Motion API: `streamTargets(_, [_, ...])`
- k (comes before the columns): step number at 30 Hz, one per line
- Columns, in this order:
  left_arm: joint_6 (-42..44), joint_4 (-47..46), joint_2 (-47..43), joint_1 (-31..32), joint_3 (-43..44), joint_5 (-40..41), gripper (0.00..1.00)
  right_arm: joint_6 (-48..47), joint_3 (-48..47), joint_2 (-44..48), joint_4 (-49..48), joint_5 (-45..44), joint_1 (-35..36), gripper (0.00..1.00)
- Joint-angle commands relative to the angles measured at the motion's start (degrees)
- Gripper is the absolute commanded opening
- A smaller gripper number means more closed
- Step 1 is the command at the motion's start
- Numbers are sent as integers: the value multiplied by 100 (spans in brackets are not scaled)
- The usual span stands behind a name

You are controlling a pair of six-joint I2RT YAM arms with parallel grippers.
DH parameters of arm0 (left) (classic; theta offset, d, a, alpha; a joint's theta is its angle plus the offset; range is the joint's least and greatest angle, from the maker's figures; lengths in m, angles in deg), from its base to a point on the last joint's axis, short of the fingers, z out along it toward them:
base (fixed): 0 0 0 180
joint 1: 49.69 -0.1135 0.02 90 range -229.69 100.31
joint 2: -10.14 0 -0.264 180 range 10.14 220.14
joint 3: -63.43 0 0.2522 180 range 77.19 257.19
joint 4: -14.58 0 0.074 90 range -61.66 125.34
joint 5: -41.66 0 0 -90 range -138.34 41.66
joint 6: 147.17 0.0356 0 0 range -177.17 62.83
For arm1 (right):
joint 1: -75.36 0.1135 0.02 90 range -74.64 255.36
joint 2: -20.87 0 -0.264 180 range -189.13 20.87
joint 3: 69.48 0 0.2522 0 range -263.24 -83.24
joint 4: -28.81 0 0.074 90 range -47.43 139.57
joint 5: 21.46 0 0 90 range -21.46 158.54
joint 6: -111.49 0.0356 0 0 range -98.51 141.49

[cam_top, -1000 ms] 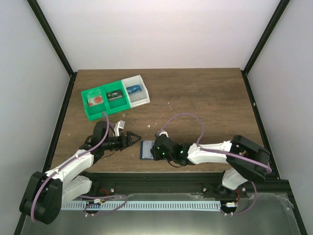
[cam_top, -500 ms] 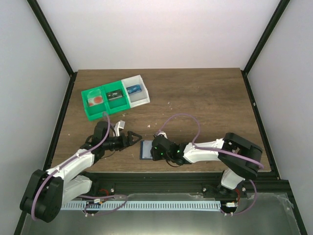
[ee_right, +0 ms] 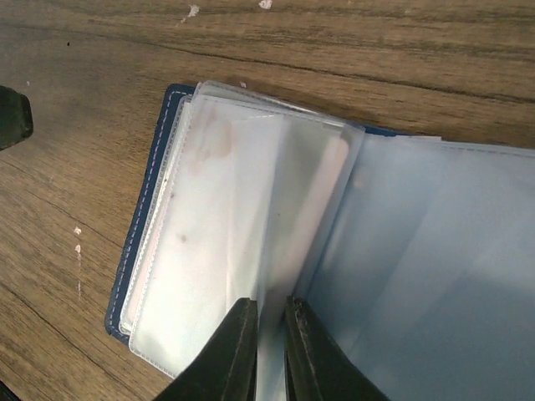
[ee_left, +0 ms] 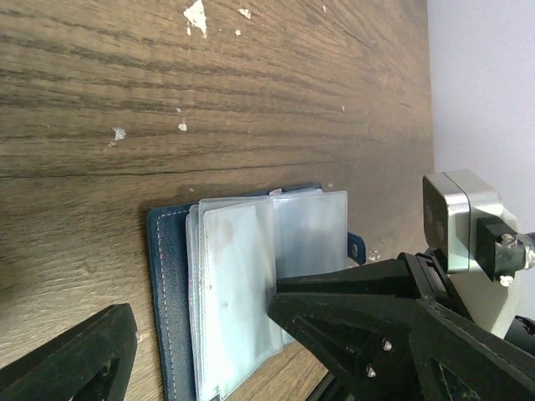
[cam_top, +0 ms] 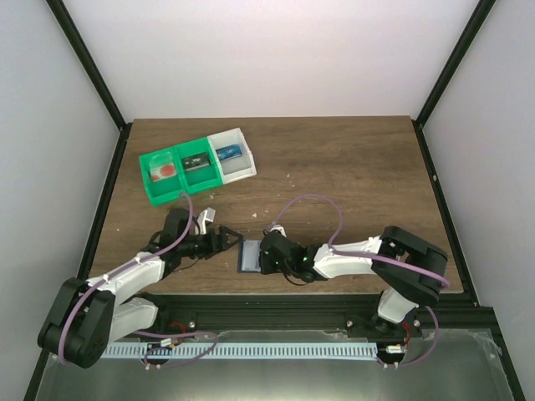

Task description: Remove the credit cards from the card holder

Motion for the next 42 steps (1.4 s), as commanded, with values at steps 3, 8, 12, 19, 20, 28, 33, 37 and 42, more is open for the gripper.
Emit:
streamTargets(3, [-319,-695,93,83,-284,-157,90,50,231,60,-195,35,-49,10])
streamTargets(8, [-686,-1200,-42,258,-515,-170,90,110,376,191,-281,125,-99,6])
streamTargets(12, [-821,-1307,96,282,-484,-284,90,238,501,192,-400,199,-150,2])
streamTargets(19, [-1008,-1774,290,281,-594,-566,90,341,623,176,-617,393,-222,3])
streamTargets(20, [-1009,-1724,299,281,-564,-541,90,347,609,178,-604,426,-231,3])
streamTargets(28, [-937,-1384,191,281,-373,-427,90,312,604,164,-770,765,-279,3])
streamTargets(33, [-1068,-1526,173,281,-485,-430,90,321,681,158,-980,948,-297,3])
streamTargets(37, [-1060,-1564,163,285,-523,-537,89,335,736,136,-1062,985,-327,4])
streamTargets(42, [-1315,-1740,190,301,-593,-723,89,295,762,176,-1148,1030,-325,5])
